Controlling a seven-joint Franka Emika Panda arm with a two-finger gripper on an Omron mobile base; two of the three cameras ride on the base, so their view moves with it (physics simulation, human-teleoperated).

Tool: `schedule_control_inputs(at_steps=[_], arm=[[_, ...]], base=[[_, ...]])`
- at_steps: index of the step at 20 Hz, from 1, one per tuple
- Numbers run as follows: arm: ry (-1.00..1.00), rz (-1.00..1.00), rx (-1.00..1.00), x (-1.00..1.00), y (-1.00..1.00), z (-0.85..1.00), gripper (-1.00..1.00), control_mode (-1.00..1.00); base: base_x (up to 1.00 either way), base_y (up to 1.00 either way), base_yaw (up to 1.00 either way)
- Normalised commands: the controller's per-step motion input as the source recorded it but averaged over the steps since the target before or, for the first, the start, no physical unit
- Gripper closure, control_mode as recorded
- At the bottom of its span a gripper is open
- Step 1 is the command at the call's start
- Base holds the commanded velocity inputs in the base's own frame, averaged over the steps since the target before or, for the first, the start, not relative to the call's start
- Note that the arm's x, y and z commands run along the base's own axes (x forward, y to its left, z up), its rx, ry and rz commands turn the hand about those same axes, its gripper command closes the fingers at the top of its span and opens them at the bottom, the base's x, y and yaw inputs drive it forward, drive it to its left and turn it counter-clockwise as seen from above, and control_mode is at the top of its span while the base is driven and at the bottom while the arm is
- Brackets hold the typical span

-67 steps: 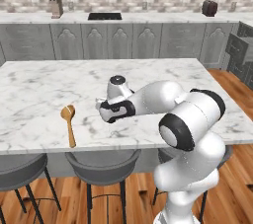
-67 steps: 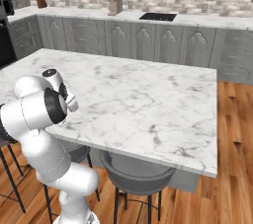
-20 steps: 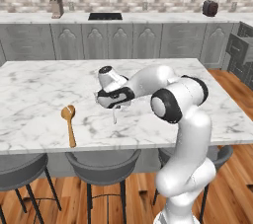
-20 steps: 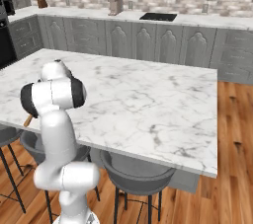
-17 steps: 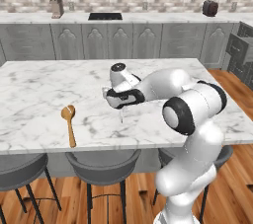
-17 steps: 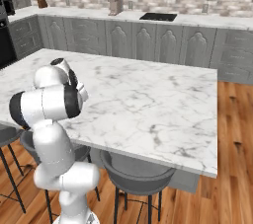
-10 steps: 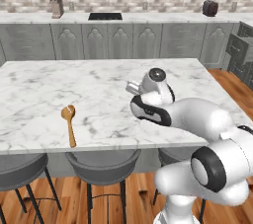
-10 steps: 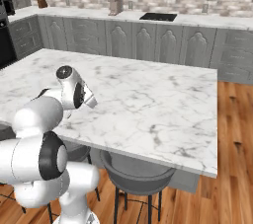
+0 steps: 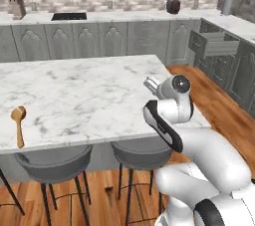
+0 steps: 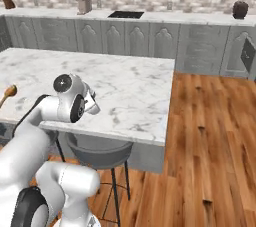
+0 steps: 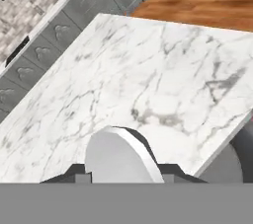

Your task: Pick up the metallic utensils from the counter and place them in the open drawer. Make sure not to pick up any wooden utensils.

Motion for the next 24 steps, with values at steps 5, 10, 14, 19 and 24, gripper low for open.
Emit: schedule_control_inputs(at_steps=[5, 10, 14, 19, 24], arm=[[0.00, 0.00, 0.00, 0.00, 0.00, 0.00, 1.00, 1.00], [0.00, 0.00, 0.00, 0.00, 0.00, 0.00, 1.00, 1.00], [0.00, 0.00, 0.00, 0.00, 0.00, 0.00, 1.00, 1.00], [0.00, 0.00, 0.00, 0.00, 0.00, 0.00, 1.00, 1.00], [0.00, 0.00, 0.00, 0.00, 0.00, 0.00, 1.00, 1.00]], base=[[0.00, -1.00, -0.27], [0.34, -1.00, -0.27], [0.51, -1.00, -0.26], [0.83, -1.00, -0.21], [1.00, -0.73, 0.02]])
